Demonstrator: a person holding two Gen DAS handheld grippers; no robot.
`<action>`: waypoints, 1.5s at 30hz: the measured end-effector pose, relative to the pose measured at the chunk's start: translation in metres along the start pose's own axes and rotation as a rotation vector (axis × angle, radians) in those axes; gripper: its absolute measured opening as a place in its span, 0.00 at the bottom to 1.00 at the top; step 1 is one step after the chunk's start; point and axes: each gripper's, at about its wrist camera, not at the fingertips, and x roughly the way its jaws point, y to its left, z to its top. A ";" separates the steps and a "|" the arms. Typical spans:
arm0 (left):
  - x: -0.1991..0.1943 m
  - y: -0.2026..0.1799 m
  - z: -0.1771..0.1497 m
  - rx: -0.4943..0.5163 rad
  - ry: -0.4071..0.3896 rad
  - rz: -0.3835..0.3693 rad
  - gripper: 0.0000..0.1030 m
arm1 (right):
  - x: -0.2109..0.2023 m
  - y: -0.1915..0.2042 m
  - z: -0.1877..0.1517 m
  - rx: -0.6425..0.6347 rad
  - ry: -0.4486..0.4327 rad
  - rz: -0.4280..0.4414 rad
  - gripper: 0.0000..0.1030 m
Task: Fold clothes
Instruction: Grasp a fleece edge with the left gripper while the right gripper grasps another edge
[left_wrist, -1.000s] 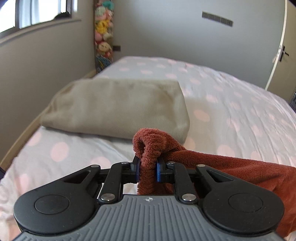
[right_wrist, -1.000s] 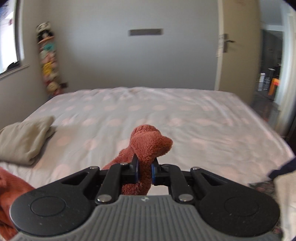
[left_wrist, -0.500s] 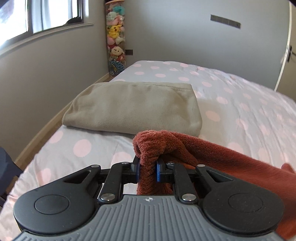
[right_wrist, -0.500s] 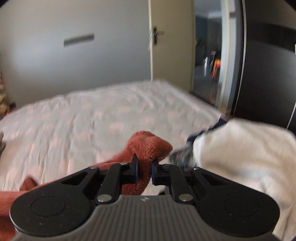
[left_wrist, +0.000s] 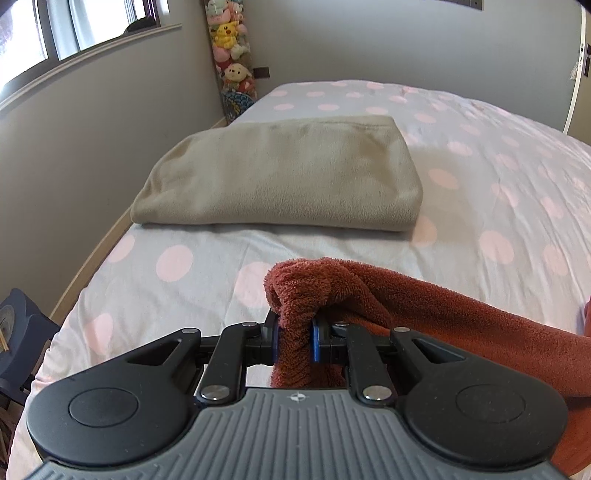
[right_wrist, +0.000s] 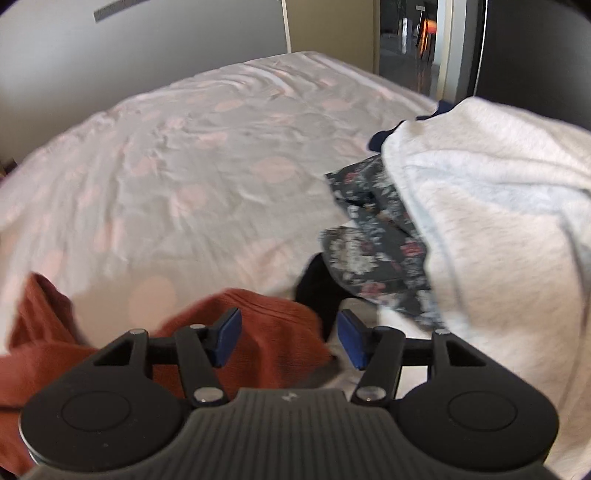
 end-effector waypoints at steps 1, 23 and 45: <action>0.002 -0.001 0.000 0.002 0.003 0.001 0.13 | 0.002 0.006 0.003 0.000 0.007 0.019 0.59; 0.033 0.010 0.012 -0.067 0.028 -0.017 0.13 | 0.061 0.037 0.012 0.114 0.082 0.089 0.10; 0.028 0.015 0.011 -0.066 0.039 0.075 0.13 | 0.029 -0.026 -0.005 0.060 0.139 0.043 0.44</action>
